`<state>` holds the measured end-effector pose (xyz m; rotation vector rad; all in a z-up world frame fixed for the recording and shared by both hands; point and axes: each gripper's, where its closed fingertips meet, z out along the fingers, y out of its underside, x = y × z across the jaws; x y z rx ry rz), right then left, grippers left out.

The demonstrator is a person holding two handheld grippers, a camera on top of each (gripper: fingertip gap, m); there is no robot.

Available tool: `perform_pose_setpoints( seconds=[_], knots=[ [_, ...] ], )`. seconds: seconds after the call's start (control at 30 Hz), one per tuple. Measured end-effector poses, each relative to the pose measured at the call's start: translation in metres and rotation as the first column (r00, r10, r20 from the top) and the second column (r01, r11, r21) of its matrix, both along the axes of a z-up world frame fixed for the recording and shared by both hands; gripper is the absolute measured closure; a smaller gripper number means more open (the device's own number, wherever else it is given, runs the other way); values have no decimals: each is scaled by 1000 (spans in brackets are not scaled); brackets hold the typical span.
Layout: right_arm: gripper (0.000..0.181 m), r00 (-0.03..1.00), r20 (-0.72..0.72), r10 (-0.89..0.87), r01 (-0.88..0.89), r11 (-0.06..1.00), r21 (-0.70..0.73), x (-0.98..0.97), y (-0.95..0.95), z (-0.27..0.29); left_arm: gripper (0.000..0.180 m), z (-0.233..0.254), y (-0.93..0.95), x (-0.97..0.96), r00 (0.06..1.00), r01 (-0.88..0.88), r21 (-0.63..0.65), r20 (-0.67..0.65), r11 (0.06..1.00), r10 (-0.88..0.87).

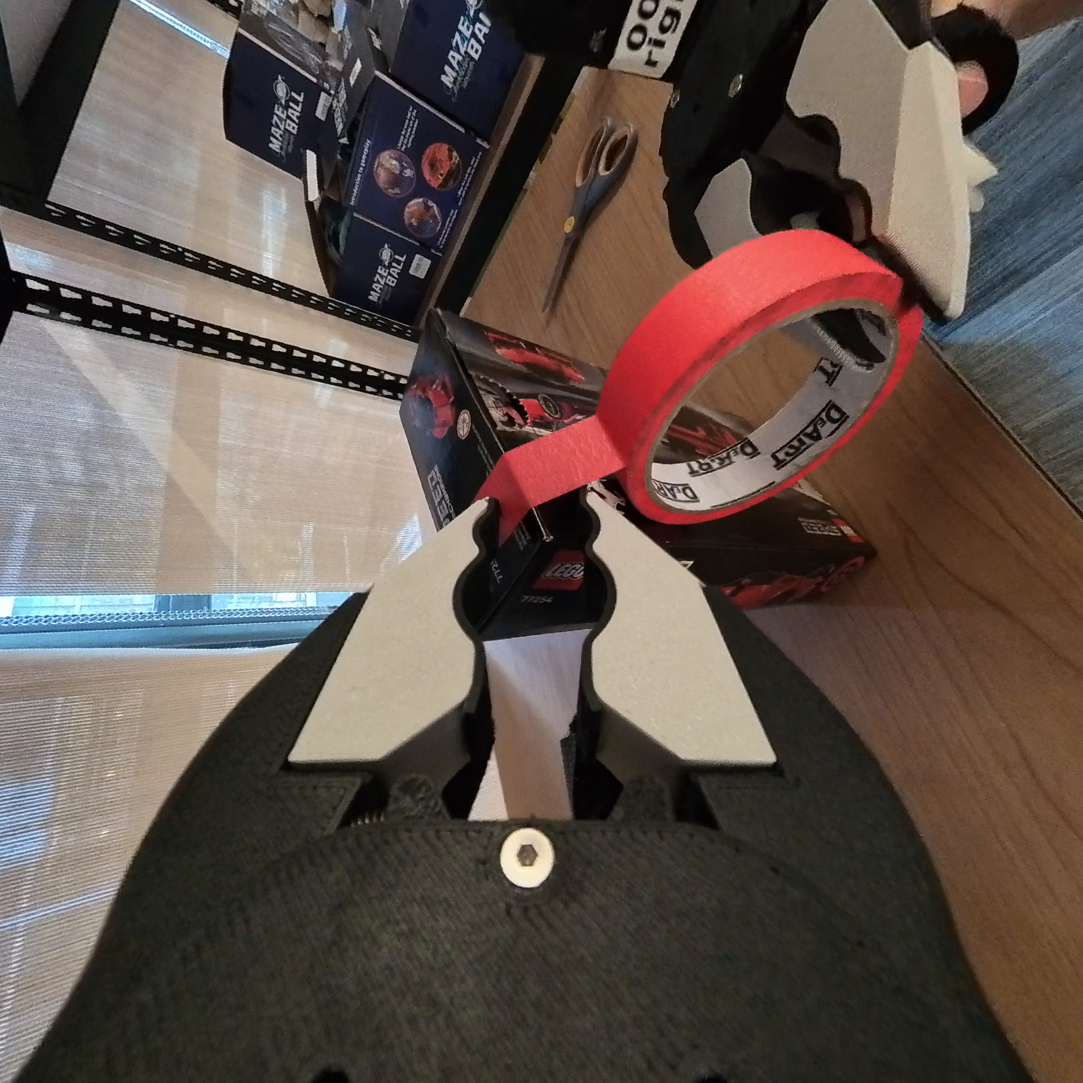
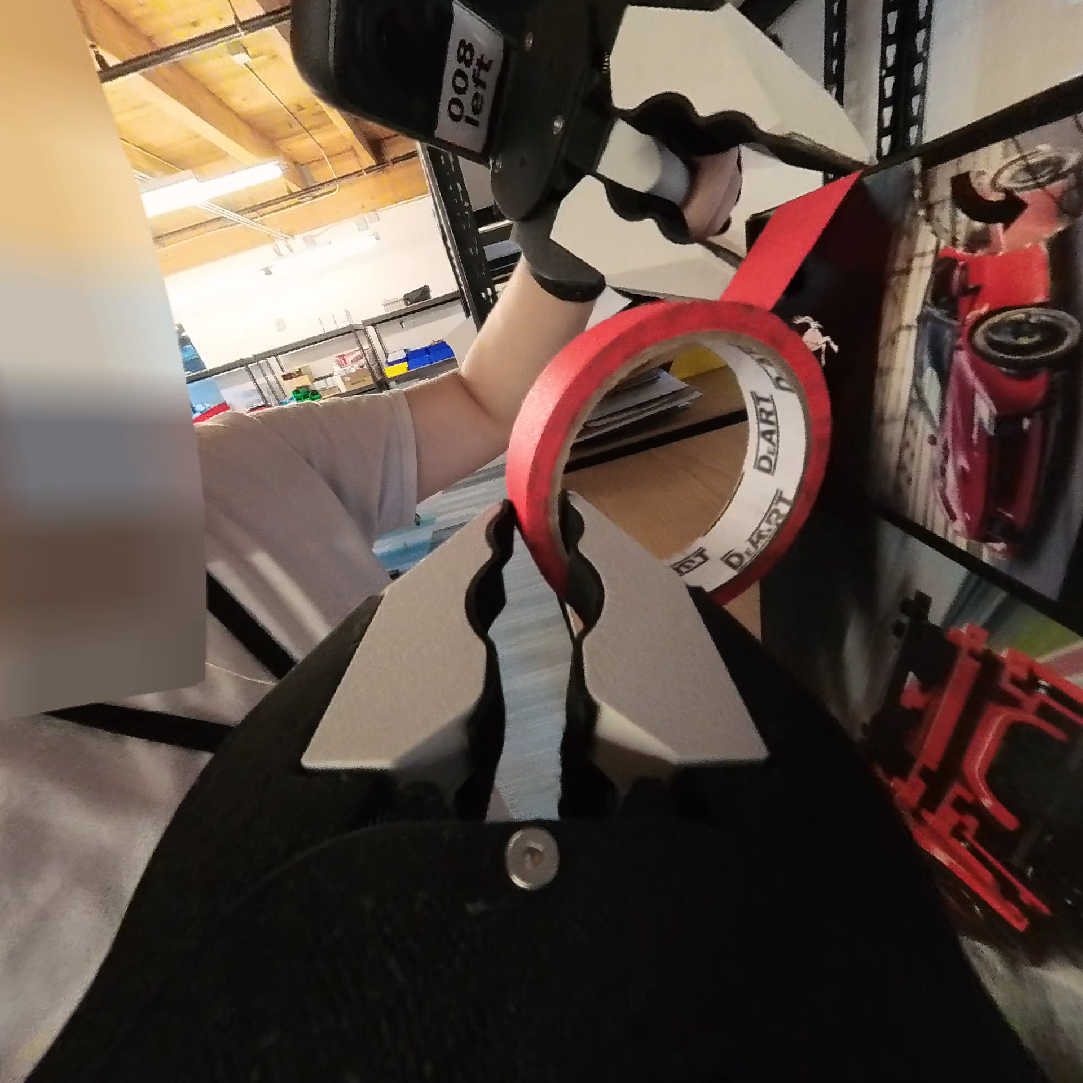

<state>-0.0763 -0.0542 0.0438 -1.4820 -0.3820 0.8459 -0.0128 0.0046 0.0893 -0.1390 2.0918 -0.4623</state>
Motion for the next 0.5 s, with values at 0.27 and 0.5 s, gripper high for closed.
perform_pose_setpoints(
  seconds=[0.27,0.5],
  knots=[
    [168,982,-182,45,-75,984,-163,-8,1,0,153,-1,0,-2,1000,2,11,2,1000,-2],
    [169,971,-230,60,-102,979,-175,-9,-2,4,147,8,1,-17,997,-12,-80,-75,997,6]
  ],
)
